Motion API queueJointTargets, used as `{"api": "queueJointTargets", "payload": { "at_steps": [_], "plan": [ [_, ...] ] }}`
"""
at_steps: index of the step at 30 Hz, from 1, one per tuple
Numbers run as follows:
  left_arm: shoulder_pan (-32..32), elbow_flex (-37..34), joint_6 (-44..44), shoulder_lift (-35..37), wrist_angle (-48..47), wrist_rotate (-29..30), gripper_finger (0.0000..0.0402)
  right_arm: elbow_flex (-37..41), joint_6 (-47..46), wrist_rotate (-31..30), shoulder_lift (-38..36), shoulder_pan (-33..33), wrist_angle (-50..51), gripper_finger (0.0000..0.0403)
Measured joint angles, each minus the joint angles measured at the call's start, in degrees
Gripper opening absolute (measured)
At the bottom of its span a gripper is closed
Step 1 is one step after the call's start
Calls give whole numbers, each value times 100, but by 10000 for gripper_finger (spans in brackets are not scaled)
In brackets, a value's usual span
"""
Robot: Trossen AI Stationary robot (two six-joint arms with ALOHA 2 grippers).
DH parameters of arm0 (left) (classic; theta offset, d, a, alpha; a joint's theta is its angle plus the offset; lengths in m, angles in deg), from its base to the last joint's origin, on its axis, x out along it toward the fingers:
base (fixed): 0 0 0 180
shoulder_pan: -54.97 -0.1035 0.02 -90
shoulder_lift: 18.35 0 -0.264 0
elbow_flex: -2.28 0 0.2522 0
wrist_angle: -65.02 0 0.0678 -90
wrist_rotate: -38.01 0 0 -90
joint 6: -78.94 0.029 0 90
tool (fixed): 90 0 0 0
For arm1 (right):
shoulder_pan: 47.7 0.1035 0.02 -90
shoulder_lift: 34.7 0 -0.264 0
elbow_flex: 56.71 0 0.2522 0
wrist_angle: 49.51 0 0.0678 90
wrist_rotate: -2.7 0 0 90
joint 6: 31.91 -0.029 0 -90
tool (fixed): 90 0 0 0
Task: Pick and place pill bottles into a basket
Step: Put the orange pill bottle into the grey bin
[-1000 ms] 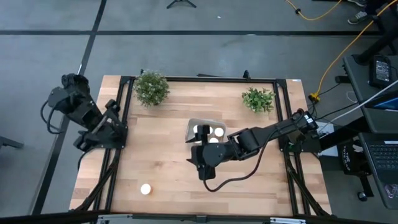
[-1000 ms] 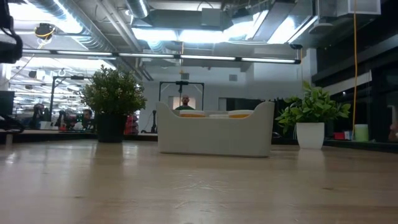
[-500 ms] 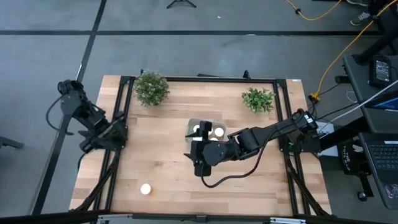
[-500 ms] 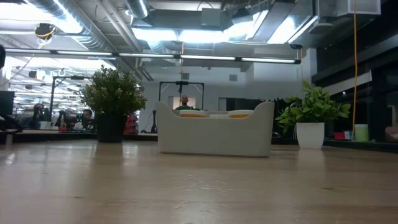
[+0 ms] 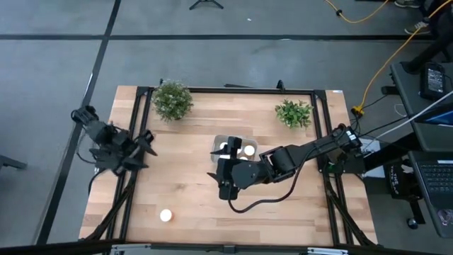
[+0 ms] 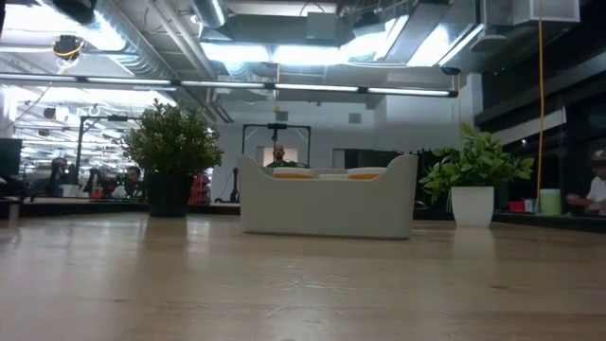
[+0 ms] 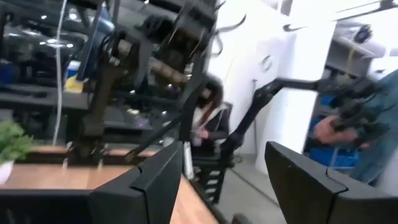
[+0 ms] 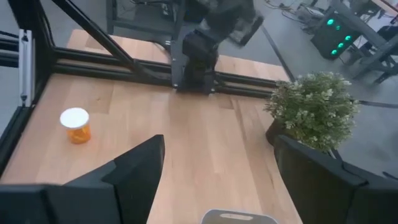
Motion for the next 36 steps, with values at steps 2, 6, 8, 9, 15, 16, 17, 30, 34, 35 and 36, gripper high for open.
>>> {"api": "queueJointTargets", "payload": {
  "at_steps": [2, 6, 8, 9, 15, 16, 17, 30, 34, 35, 36],
  "plan": [
    [-253, -267, -166, -2, 245, -113, 223, 0, -25, -12, 3, 0, 5, 304],
    [-860, -1175, -1087, -4, 636, -104, 223, 0, -19, -80, 5, 5, 10, 304],
    [-1238, -1419, -1491, -12, 838, -163, 223, 0, -35, -90, 9, 7, 25, 304],
    [-1455, -1391, -1538, -22, 732, -132, 223, 0, -59, -92, 9, 7, 39, 304],
    [-2931, -1405, -1143, -13, 854, -755, 223, 0, -119, -91, 14, 7, 341, 304],
    [-3220, -1418, -1085, -7, 761, -902, 223, 0, -103, -92, 16, -2, 402, 304],
    [-3495, -1418, -1056, -13, 685, -1082, 223, 0, -44, -89, 18, -20, 466, 304],
    [-5129, -1418, -671, -216, -10, -1686, 222, 0, 1165, 795, 18, -757, 621, 304],
    [-5131, -1416, -717, -227, -70, -1420, 218, 1, 1547, 1269, 18, -1005, 618, 304],
    [-5131, -1416, -871, -227, -74, -1417, 217, 1, 1675, 1343, 18, -1042, 618, 304],
    [-5131, -1416, -975, -227, -76, -1410, 217, 1, 1793, 1407, 18, -1077, 618, 304]
  ]
}}
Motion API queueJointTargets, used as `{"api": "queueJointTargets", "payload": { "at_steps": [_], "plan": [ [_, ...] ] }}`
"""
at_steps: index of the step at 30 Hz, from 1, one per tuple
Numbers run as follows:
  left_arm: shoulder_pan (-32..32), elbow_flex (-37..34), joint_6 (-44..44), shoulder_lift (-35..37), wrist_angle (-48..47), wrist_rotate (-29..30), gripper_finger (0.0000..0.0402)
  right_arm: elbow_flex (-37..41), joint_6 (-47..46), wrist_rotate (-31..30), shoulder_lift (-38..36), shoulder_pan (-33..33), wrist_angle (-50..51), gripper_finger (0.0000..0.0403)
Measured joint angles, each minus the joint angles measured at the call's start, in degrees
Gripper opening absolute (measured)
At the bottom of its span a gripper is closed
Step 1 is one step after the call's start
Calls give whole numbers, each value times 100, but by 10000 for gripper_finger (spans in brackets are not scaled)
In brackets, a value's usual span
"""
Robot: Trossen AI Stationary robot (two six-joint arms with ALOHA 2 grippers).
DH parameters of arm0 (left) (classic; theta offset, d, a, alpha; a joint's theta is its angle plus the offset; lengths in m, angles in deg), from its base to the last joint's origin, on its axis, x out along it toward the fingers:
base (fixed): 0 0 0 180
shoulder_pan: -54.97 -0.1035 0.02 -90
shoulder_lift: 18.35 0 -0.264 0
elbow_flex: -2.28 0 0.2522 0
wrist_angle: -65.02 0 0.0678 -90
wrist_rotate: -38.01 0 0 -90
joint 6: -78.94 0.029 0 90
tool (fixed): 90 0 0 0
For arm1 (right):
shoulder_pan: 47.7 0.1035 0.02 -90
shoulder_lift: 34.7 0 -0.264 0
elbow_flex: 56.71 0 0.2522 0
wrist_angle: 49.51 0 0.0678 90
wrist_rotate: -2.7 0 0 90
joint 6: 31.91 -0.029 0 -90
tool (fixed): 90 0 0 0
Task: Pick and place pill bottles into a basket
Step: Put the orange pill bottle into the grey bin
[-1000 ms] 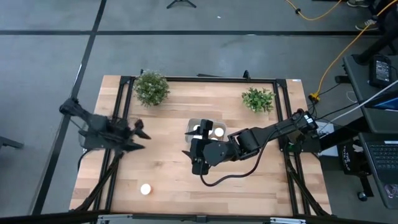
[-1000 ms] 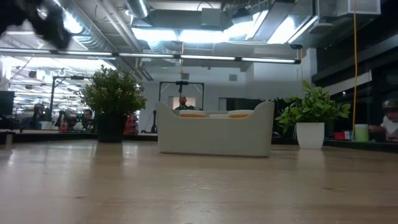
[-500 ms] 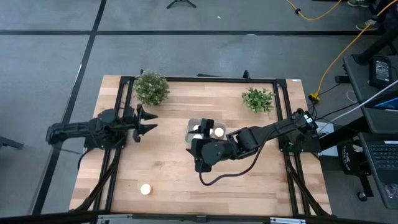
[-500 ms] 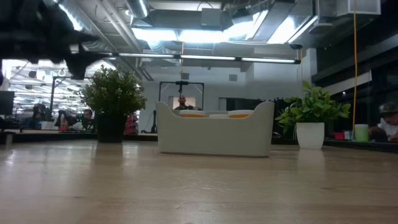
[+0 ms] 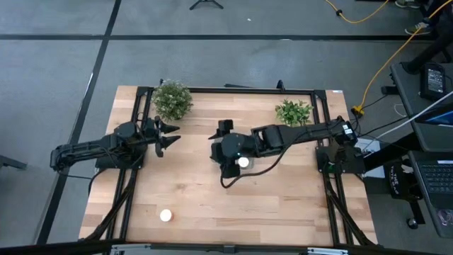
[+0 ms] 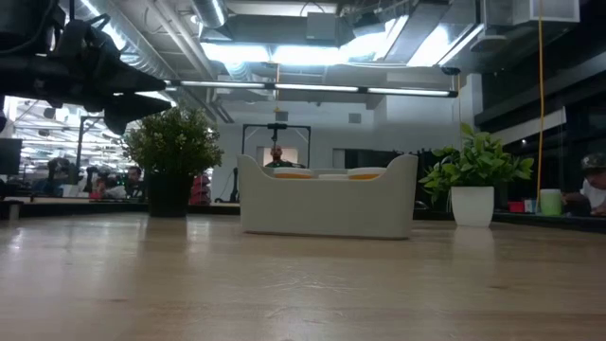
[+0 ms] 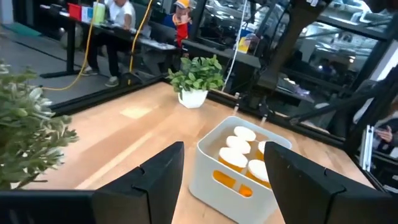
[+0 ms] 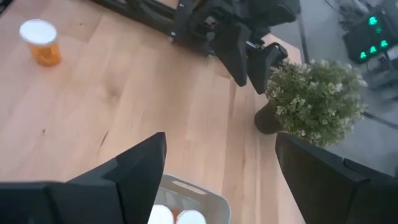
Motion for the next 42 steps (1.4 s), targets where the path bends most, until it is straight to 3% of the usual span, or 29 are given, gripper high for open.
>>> {"api": "queueJointTargets", "payload": {
  "at_steps": [8, 14, 21, 29, 32, 37, 42],
  "plan": [
    [0, 0, 15, -20, -2, 147, 218, 1, 166, 219, 0, -239, -195, 304],
    [0, 4, 1559, -20, -22, 10, 219, -1, -5, 712, 61, -333, -977, 304],
    [0, 4, 2209, -40, -25, 17, 217, 0, -396, 755, 276, -241, -1508, 304],
    [1, 4, 1507, -48, -24, -29, 217, 3, -850, 758, 351, 135, -1478, 304],
    [16, 4, 1419, -48, 31, -342, 218, 3, -1150, 667, 356, 206, -1454, 304],
    [178, 7, 1463, -48, 129, -979, 218, 3, -1041, -7, 356, 416, -1456, 304],
    [251, 7, 1327, -48, 110, -778, 219, 3, -1194, -56, 356, 486, -1462, 304]
  ]
}}
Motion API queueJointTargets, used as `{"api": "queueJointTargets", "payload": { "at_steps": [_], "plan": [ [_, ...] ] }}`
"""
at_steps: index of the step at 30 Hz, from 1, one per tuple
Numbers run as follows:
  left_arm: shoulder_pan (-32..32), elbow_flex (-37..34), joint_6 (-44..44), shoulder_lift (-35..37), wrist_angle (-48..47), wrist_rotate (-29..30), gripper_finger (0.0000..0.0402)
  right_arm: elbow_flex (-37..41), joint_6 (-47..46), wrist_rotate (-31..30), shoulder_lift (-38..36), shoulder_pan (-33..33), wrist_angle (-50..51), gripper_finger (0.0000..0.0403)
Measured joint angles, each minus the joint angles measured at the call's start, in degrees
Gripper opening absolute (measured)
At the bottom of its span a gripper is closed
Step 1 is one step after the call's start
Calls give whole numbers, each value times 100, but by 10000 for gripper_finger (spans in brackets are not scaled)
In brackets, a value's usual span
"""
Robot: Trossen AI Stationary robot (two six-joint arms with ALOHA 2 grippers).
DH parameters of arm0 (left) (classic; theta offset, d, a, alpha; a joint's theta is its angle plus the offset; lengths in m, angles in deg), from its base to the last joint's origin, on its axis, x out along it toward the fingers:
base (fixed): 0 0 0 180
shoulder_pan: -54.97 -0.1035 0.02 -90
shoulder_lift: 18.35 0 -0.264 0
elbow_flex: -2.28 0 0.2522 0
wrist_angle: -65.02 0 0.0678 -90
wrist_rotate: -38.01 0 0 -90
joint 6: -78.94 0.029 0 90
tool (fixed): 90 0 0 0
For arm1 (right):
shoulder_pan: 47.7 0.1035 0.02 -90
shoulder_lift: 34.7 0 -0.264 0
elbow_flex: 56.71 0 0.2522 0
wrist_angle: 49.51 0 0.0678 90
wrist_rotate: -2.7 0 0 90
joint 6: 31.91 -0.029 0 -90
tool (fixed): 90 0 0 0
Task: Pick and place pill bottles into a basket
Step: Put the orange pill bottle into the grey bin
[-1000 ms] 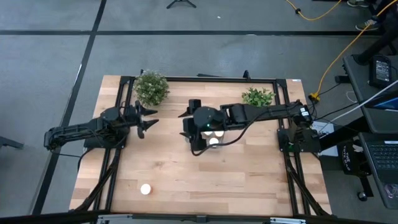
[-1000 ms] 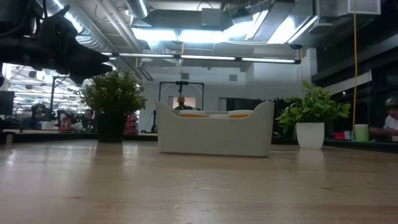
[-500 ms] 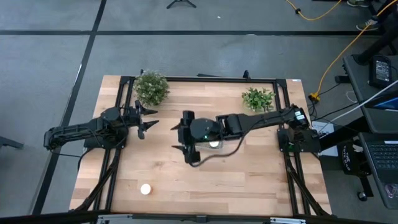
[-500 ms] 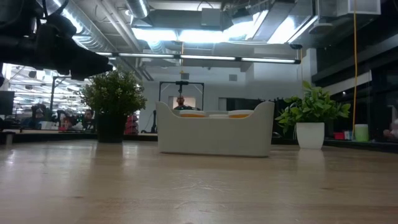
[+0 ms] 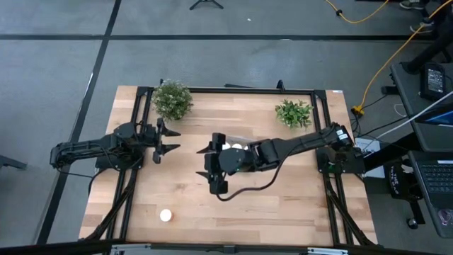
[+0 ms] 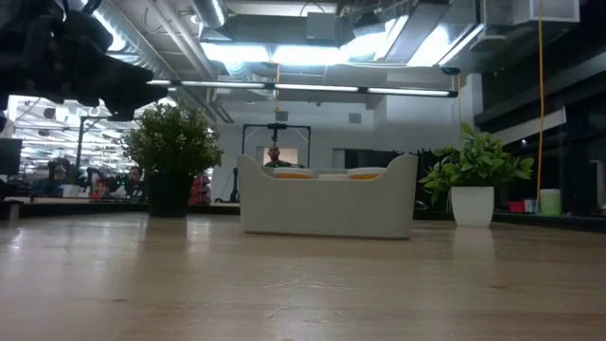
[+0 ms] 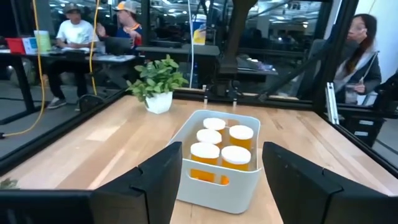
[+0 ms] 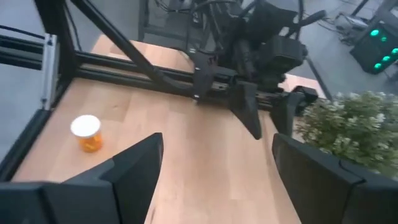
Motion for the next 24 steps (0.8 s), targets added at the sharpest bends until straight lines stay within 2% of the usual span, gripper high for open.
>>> {"api": "queueJointTargets", "payload": {
  "at_steps": [20, 24],
  "plan": [
    [24, 0, -15, 16, -10, 41, 219, 0, 218, 18, 0, -94, 80, 304],
    [172, 0, -15, 132, -10, 39, 218, -5, 219, 195, 24, -101, 77, 304]
  ]
}}
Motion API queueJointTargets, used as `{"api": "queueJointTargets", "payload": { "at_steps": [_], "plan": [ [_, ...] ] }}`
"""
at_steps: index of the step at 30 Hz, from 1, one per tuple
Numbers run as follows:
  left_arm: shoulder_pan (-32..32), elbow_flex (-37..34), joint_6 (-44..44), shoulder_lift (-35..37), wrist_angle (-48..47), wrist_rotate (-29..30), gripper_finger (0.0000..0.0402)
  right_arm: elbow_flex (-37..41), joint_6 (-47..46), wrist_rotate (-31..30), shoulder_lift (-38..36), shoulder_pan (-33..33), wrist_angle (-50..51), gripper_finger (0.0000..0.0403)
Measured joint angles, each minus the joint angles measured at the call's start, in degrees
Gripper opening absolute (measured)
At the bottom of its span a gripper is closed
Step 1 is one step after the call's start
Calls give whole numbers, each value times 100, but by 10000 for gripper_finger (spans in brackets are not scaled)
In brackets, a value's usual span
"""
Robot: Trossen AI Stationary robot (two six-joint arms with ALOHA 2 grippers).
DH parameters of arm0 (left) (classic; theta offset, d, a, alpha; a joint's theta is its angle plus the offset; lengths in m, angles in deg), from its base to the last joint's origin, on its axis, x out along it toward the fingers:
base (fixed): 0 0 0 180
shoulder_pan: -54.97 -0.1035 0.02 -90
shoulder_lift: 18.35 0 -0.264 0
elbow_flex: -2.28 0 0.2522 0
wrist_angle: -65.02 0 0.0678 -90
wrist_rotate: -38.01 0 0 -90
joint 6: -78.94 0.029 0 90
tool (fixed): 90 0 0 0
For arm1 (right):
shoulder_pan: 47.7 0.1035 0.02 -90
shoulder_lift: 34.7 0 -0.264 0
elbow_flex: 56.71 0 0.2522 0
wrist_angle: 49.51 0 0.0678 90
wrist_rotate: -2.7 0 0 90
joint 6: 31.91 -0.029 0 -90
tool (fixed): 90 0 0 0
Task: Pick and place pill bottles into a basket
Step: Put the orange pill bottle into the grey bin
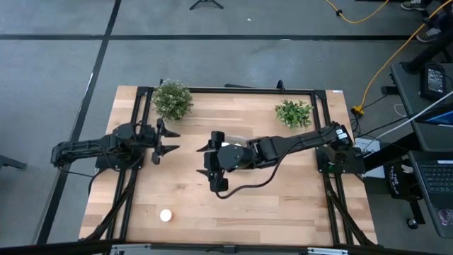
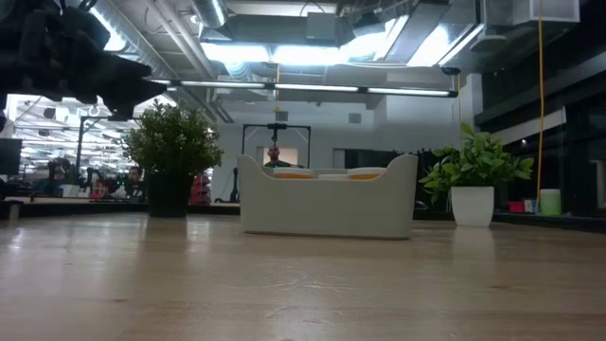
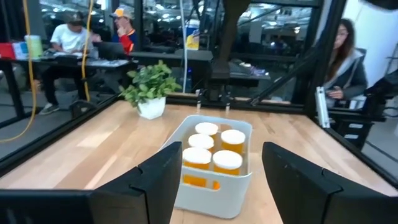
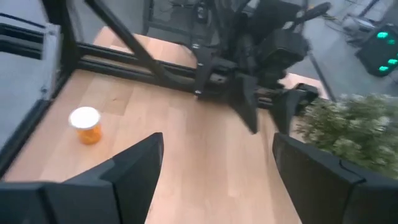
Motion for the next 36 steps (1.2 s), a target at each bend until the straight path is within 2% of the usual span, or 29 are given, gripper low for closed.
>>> {"api": "queueJointTargets", "payload": {
  "at_steps": [2, 14, 17, 22, 23, 25, 29, 36],
  "plan": [
    [73, 0, 0, 98, 0, -7, 217, -3, -54, 98, 56, 11, 11, 304],
    [106, 2, -1, 133, 14, -11, 218, -56, -977, 1548, 858, 156, -265, 304],
    [106, 2, 0, 133, 15, -11, 219, -575, -982, 1603, 1219, 226, -4, 304],
    [106, 2, 0, 133, 4, -9, 217, -2142, -1131, 1644, 2037, 247, 794, 304],
    [106, 2, 0, 133, 7, -9, 218, -2241, -1131, 1643, 2160, 241, 831, 304],
    [106, 2, -1, 122, 4, -7, 219, -1958, -1360, 1754, 2138, 230, 564, 304],
    [106, 2, -2, 100, 2, 2, 217, -2022, -1825, 1850, 2142, 217, 894, 304],
    [106, 2, -1, 104, 4, -2, 219, -2163, -1233, 2011, 2202, 557, 772, 299]
  ]
}}
